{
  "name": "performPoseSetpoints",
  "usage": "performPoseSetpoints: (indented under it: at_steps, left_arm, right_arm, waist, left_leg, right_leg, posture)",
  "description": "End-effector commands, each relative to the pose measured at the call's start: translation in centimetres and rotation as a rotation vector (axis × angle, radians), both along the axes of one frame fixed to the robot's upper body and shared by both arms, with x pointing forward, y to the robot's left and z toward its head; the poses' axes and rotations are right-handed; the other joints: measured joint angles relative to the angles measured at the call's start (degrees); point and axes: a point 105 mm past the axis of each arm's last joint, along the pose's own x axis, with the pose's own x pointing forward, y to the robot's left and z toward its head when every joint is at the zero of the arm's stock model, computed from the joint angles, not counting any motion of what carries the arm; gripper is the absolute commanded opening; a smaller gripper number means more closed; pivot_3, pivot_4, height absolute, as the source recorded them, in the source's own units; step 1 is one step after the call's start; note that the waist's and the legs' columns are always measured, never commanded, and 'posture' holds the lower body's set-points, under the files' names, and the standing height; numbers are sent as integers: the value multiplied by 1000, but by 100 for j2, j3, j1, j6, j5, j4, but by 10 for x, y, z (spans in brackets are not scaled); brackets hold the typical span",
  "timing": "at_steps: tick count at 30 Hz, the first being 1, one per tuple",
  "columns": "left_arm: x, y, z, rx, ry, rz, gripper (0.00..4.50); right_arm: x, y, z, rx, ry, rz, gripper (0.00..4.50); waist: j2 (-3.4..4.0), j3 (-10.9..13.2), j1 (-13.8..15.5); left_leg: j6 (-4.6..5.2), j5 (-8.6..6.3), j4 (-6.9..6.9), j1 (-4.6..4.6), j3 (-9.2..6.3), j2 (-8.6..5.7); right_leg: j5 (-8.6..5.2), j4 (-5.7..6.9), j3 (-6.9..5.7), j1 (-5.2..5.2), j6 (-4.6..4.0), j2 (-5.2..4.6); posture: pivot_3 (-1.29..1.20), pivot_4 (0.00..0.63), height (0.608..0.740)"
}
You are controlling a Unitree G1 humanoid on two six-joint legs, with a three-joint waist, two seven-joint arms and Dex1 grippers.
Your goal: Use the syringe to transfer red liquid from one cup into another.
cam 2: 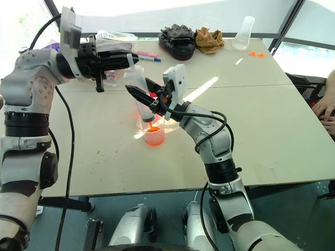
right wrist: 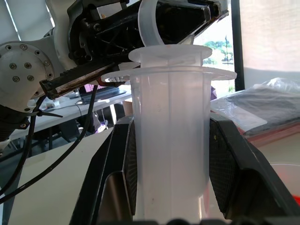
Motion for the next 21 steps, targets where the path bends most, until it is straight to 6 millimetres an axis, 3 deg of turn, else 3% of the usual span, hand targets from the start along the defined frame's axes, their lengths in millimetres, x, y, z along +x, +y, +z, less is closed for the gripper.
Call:
performPoseSetpoints:
  at_steps: [1, 3, 9, 11, 15, 18, 21]
  left_arm:
    - [-6, -3, 13, -27, 14, -56, 399]
    - [-6, 2, 22, -43, 23, -49, 1094]
    - [-10, 14, 22, 6, 6, -20, 2191]
    - [-7, 28, 27, 18, -26, 54, 2534]
    - [-12, 69, 53, -151, 10, 191, 2534]
    - [-26, 86, 31, -120, 65, 276, 2534]
    - [-39, 97, -12, -92, 157, 380, 2534]
  right_arm:
    - [-10, -13, 50, 105, -157, -42, 1455]
    - [-8, -14, 49, 105, -154, -46, 1455]
    - [-6, -16, 47, 105, -147, -54, 1455]
    - [-6, -18, 50, 107, -149, -62, 1455]
    - [-1, -44, 68, 123, -89, -108, 1455]
    - [8, -71, 71, 51, 58, -158, 1455]
    - [22, -99, 56, -54, 273, -222, 1455]
  waist:
    - [0, 0, -1]
    - [0, 0, -3]
    - [0, 0, -19]
    - [0, 0, -20]
    - [0, 3, -27]
    - [7, 0, -26]
    - [7, -1, -7]
  left_leg:
    - [0, 0, 0, 0, -1, 0]
    - [0, 0, 0, 0, -1, 0]
    - [0, 0, -1, 2, 0, 1]
    - [0, 0, -1, 2, 0, 2]
    - [0, 0, -1, 2, -1, 4]
    - [1, -1, -1, 0, 0, 5]
    - [6, -6, -10, 27, 3, 4]
  right_leg:
    - [0, 0, 0, 0, 0, 0]
    - [0, 0, 0, 0, 0, 0]
    - [0, 2, 0, -1, 0, 2]
    - [0, 1, 0, -1, 0, 2]
    - [0, 2, 1, -2, 0, 1]
    - [0, 1, 4, -4, 0, -4]
    - [-5, -6, 6, 20, 3, -11]
  posture:
    - [0, 150, 740]
    - [0, 150, 740]
    - [0, 150, 740]
    - [0, 150, 740]
    - [0, 150, 740]
    - [0, 150, 740]
    - [0, 150, 740]
